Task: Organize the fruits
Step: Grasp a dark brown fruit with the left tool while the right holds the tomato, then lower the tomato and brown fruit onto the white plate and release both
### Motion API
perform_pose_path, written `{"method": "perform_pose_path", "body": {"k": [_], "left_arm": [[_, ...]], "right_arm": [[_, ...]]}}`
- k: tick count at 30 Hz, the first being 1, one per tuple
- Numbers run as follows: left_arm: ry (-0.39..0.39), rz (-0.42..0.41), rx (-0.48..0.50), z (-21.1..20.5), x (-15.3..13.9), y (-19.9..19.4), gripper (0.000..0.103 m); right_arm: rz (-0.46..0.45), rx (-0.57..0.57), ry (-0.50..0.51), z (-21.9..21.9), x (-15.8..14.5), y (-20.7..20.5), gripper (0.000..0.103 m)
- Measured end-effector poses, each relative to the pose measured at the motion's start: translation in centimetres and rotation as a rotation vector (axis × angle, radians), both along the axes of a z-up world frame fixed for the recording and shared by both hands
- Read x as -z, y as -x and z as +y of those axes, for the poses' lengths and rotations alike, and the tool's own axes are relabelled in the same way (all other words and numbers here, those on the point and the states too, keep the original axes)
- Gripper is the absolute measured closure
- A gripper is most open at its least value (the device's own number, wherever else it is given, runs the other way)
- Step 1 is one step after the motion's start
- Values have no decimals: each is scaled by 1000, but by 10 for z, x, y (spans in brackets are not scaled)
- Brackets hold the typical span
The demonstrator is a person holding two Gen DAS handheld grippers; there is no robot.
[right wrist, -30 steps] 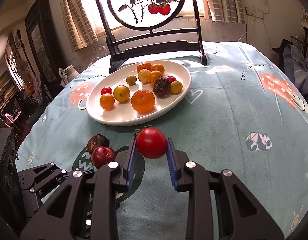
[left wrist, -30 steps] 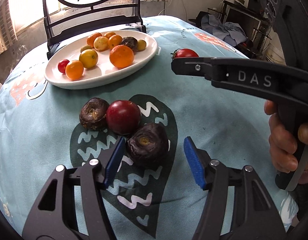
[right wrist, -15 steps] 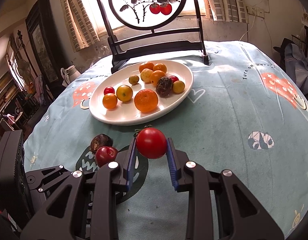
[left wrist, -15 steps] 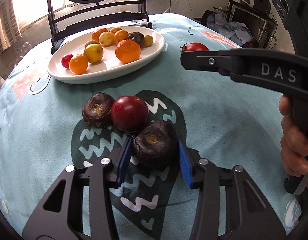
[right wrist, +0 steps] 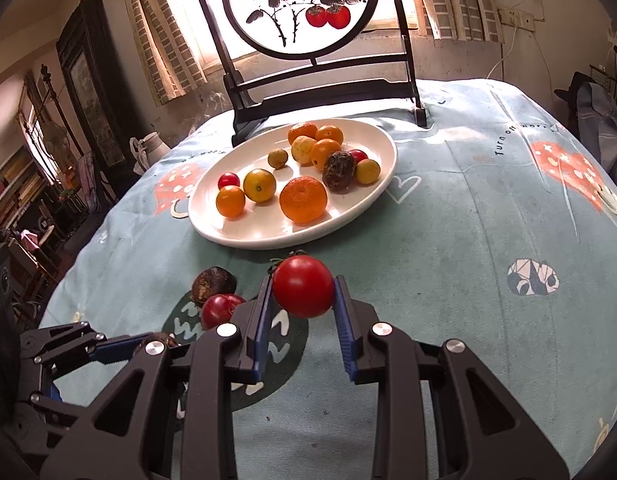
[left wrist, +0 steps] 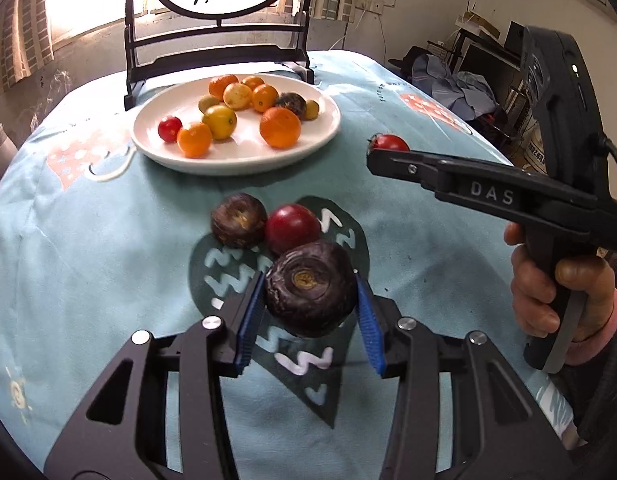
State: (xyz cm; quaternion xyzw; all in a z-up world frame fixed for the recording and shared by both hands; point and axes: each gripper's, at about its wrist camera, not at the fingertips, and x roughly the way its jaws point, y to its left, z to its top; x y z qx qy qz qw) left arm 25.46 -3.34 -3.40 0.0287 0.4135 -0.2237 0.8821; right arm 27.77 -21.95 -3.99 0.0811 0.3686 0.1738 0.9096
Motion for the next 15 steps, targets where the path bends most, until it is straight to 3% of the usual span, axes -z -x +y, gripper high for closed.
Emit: {"method": "perform_pose_path", "body": {"k": [6, 11, 13, 15], "left_arm": [[8, -79, -78, 18, -43, -87, 58], [-20, -68, -159, 16, -31, -165, 58], [-52, -56, -180, 14, -22, -185, 57], [-77, -77, -212, 15, -22, -193, 21]], "right_arm": [[-63, -2, 47, 13, -25, -48, 73], [-32, -23, 55, 27, -11, -110, 73], [-9, -10, 87, 30, 0, -126, 68], [-7, -7, 132, 33, 6, -131, 56]]}}
